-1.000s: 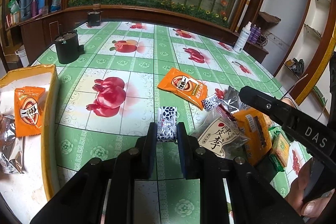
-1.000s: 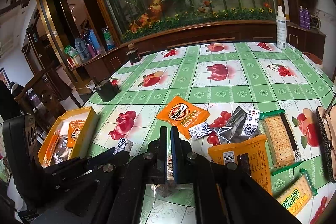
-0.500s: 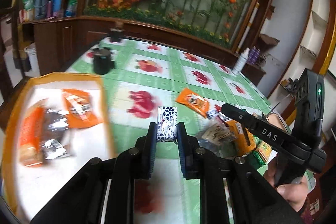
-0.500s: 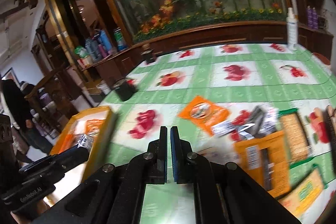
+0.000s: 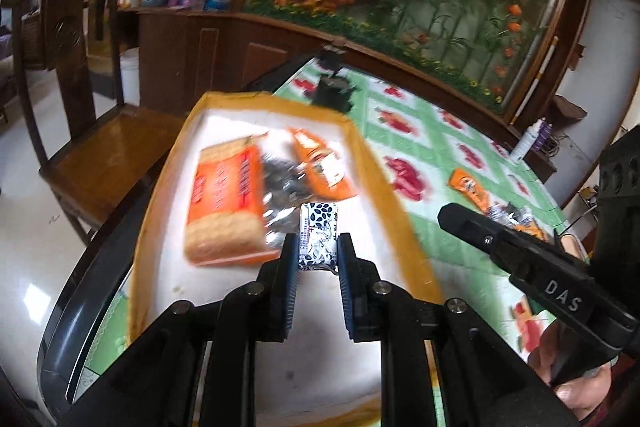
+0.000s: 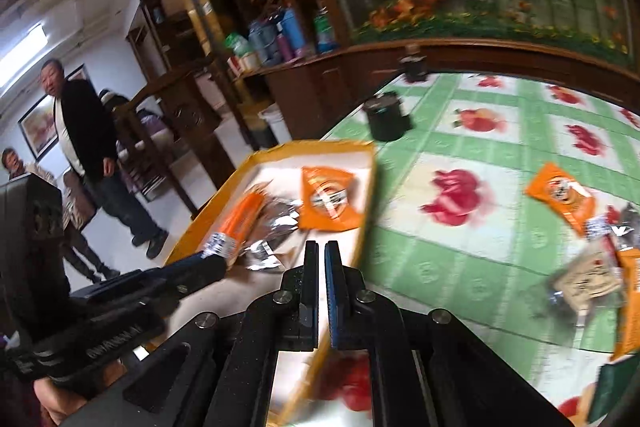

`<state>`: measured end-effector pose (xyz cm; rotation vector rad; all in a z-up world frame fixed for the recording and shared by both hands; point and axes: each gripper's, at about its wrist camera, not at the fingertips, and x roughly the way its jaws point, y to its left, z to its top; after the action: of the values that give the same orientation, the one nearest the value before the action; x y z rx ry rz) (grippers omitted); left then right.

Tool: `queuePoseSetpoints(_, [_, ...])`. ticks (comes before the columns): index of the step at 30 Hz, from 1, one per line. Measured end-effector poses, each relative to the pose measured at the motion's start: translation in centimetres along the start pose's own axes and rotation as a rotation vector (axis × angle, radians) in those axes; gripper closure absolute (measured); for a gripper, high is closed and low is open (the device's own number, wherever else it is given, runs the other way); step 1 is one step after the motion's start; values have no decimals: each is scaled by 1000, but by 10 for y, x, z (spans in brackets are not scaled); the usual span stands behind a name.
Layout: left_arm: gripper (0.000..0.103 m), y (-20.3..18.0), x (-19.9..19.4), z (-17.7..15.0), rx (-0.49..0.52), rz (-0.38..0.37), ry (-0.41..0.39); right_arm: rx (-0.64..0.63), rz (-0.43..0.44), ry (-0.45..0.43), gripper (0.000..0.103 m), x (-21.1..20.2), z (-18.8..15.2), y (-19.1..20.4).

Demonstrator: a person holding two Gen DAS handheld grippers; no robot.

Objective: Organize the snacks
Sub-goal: 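Carry the white-blue packet over the tray and open the left tool, then withdraw both tools from the tray back toward the snacks on the table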

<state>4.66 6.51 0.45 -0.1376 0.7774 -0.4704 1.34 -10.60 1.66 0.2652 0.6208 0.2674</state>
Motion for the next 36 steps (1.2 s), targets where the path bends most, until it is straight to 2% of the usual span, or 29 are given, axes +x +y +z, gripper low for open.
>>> queuePoseSetpoints(8, [85,13,19,-13,-12,17,35,-18,36,100,98,34,-13,12])
queuePoseSetpoints(13, [85,19,14,-17,-25,23,21,-85,36,124,98,42,-22,26])
queuePoseSetpoints(15, [85,21,14,-18,-34,15,26,-95,34,132,98,44,-23,27])
queuePoseSetpoints(22, [85,11,11,-20,7,74,-7,-113,22,154,98,50,-30,24])
queuePoseSetpoints(27, [85,12,10,-20,-3,64,-17,-121,26,141,98,49,-29,23])
queuePoseSetpoints(28, [82,13,9,-20,-5,63,-22,-118,37,141,98,48,-28,22])
queuePoseSetpoints(32, [60,15,4,-21,-16,64,-55,-108,49,125,98,45,-27,21])
queuePoseSetpoints(36, [60,21,-1,-20,-42,49,-84,-87,61,98,98,37,-25,17])
